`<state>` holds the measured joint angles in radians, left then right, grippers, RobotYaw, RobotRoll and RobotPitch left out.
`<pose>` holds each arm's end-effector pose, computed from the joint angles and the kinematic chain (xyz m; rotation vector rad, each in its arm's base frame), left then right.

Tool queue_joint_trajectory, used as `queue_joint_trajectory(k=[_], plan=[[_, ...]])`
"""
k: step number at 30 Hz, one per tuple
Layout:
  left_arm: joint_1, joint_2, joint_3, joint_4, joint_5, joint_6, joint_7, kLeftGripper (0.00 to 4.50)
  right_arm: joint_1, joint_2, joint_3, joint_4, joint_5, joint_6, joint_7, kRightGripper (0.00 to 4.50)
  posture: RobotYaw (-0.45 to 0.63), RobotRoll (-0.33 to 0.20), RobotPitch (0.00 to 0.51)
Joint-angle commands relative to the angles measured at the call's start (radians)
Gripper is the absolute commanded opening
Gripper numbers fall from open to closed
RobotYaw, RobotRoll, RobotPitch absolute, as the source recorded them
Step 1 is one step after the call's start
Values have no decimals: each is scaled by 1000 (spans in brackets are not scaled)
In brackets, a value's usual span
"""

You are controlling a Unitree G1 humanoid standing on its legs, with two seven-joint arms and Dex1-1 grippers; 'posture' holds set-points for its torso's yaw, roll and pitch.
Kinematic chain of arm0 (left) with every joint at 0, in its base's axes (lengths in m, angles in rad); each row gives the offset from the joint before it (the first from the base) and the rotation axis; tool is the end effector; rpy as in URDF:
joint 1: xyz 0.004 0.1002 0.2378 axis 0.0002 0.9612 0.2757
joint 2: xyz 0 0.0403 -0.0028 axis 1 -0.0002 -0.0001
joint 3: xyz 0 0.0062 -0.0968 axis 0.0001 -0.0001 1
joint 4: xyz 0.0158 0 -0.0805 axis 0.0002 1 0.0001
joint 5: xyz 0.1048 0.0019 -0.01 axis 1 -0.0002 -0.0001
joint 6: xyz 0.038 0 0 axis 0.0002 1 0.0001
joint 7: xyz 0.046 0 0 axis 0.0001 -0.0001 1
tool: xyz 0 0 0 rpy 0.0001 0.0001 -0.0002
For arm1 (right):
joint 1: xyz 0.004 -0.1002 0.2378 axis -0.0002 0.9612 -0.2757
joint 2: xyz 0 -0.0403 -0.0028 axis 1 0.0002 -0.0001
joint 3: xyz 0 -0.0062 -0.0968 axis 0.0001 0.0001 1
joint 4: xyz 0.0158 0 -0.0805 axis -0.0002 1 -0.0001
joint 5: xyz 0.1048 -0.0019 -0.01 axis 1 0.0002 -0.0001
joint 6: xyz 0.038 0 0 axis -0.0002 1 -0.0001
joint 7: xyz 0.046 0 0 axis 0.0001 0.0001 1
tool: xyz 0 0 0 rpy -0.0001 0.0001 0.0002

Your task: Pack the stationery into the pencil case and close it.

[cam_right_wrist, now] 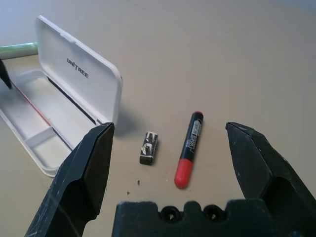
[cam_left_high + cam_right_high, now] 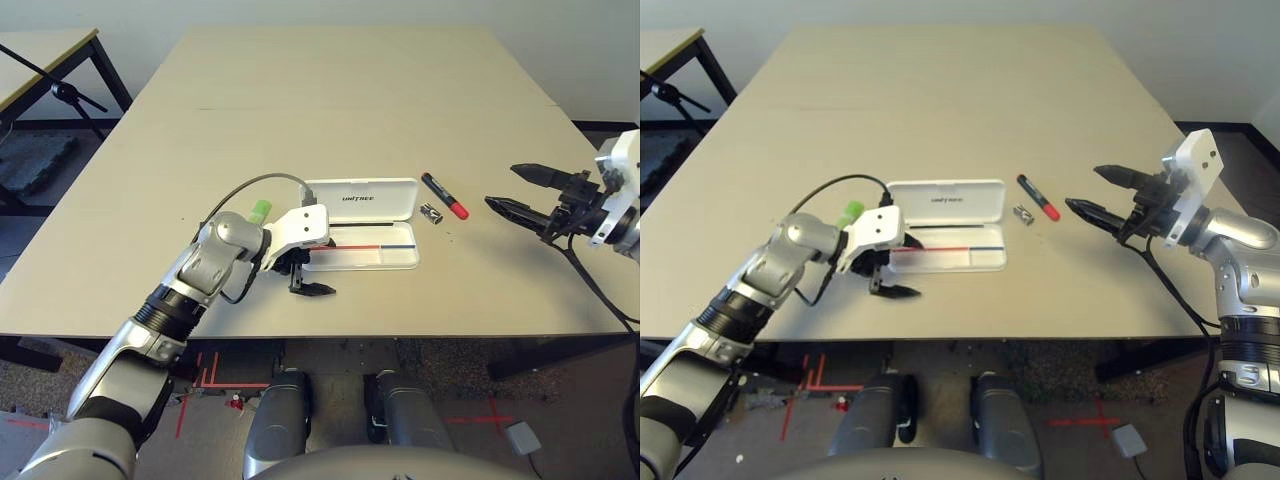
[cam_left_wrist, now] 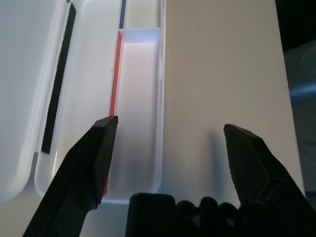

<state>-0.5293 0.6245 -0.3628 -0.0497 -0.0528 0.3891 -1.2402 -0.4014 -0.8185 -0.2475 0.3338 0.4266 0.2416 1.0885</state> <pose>0.2785 0.1676 0.1595 0.6681 0.3624 -1.4067 0.2528 -0.3381 0.1791 -0.2111 0.0923 0.7099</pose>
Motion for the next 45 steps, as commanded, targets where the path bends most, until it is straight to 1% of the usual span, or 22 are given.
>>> queue_joint_trajectory(k=[1, 4, 6, 9, 11, 12, 14, 19, 27, 33, 41, 43, 45], plan=[[7, 32, 46, -114, -72, 108, -14, 4452, -47, -13, 23, 88, -53, 47, -58, 4500, 210, 0, 100], [-4, 59, 104, -151, -136, 174, -17, 4452, -115, 14, 46, 151, -102, 82, -140, 4500, 215, 0, 101], [-22, 67, 137, -139, -158, 192, -3, 4452, -159, 31, 73, 166, -119, 123, -166, 4500, 215, 0, 101], [-47, 79, 173, -78, -153, 174, 28, 4452, -268, 80, 114, 218, -151, 221, -235, 4500, 215, 0, 101], [-47, 84, 173, -67, -148, 163, 34, 4452, -301, 93, 130, 242, -166, 250, -243, 4500, 215, 0, 101], [-44, 84, 177, -69, -153, 167, 38, 4452, -324, 99, 153, 265, -191, 273, -262, 4500, 240, 0, 88], [-41, 85, 180, -70, -159, 168, 46, 4452, -361, 108, 187, 309, -233, 310, -298, 4500, 240, 0, 88], [-18, 86, 186, -82, -168, 174, 65, 4452, -454, 144, 232, 470, -286, 344, -303, 4500, 252, 0, 88], [15, 94, 203, -117, -189, 202, 92, 4452, -496, 177, 254, 596, -325, 285, -279, 4500, 275, 0, 104], [41, 115, 208, -158, -212, 226, 103, 4452, -499, 196, 268, 634, -354, 263, -254, 4500, 296, 0, 130], [63, 134, 216, -193, -236, 255, 126, 4452, -507, 233, 288, 692, -389, 223, -247, 4500, 315, 0, 138], [64, 135, 214, -197, -239, 259, 132, 4500, -512, 239, 290, 712, -401, 212, -252, 4106, 318, 0, 140], [65, 137, 214, -199, -241, 261, 135, 4500, -517, 241, 287, 722, -405, 210, -245, 3552, 319, 0, 141]])
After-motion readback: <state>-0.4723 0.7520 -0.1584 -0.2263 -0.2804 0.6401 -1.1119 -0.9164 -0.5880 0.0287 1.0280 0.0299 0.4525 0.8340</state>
